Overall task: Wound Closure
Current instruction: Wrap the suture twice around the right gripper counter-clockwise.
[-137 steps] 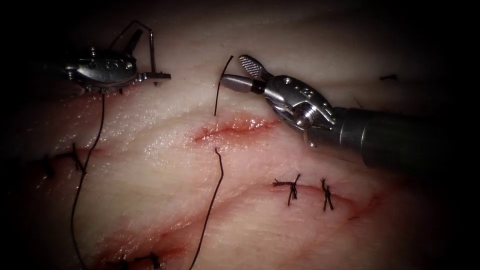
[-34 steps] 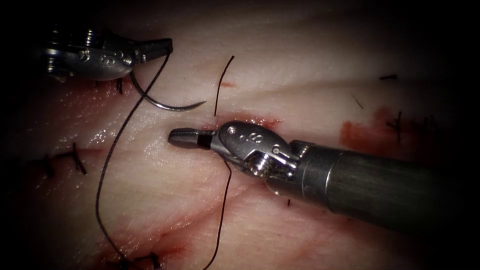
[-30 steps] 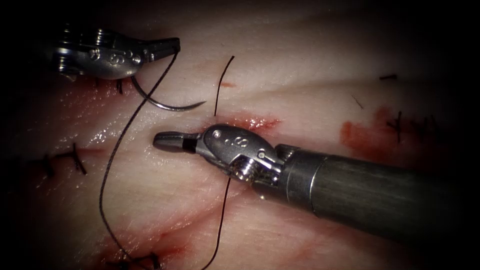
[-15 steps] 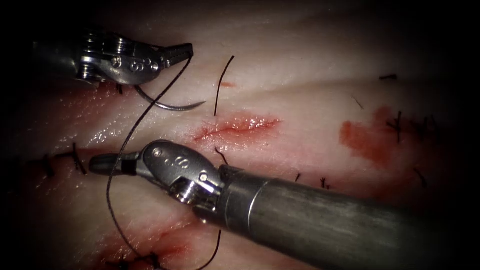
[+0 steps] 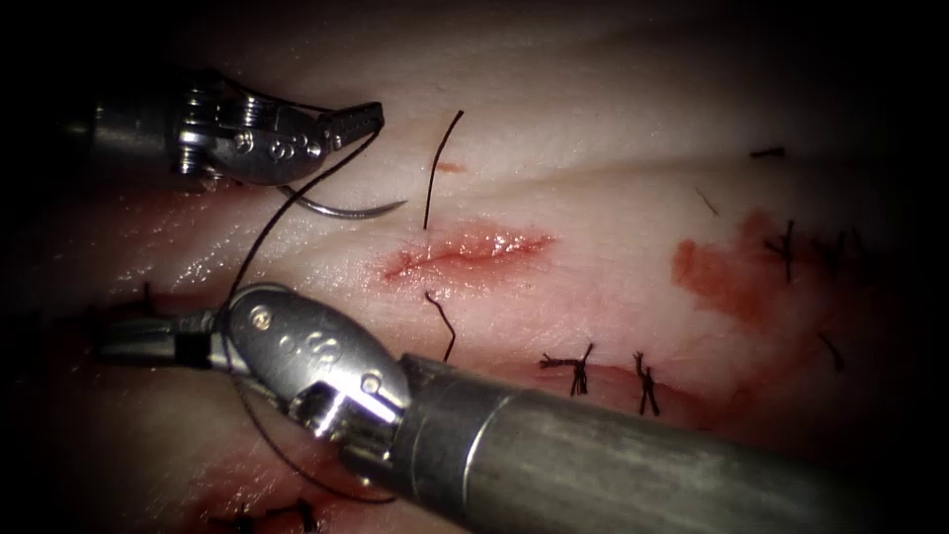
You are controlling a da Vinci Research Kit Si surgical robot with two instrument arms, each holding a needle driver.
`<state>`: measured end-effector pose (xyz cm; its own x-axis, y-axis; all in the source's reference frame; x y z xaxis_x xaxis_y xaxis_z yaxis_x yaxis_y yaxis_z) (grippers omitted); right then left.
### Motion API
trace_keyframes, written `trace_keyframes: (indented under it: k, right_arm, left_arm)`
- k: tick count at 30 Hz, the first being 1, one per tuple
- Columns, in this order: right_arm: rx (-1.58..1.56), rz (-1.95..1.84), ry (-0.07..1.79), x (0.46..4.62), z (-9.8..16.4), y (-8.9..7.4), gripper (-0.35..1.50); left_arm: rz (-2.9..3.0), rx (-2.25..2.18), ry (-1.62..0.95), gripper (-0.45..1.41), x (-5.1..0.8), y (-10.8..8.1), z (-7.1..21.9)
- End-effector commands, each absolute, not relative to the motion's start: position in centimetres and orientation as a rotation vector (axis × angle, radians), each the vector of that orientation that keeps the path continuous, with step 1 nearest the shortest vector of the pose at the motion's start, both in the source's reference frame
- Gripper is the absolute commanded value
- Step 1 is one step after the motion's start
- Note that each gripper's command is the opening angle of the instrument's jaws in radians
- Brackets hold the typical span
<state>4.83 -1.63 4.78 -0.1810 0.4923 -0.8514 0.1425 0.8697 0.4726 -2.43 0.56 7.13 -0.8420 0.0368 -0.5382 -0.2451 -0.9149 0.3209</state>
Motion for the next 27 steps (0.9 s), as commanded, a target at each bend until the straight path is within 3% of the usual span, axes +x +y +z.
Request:
trace_keyframes:
  k: [1,10,21,25,27]
  right_arm:
    - [0.437,0.359,1.771,4.85,4.8,-1.5,-0.35]
    - [0.048,0.577,1.724,4.27,4.7,-1.0,-0.35]
    - [-0.094,0.755,1.620,3.96,4.8,-0.8,-0.33]
    - [-0.135,0.812,1.573,3.86,4.8,-0.7,0.29]
    - [-0.089,0.878,1.562,3.81,4.9,-0.7,0.26]
  left_arm:
    - [2.820,-0.815,0.576,-0.45,-2.49,0.6,7.2]
    - [2.804,-0.798,0.573,-0.45,-2.47,0.4,7.1]
    - [2.806,-0.792,0.556,-0.45,-2.49,0.1,6.9]
    - [2.809,-0.778,0.532,-0.45,-2.50,-0.1,6.8]
    - [2.812,-0.777,0.534,-0.45,-2.50,-0.1,6.8]
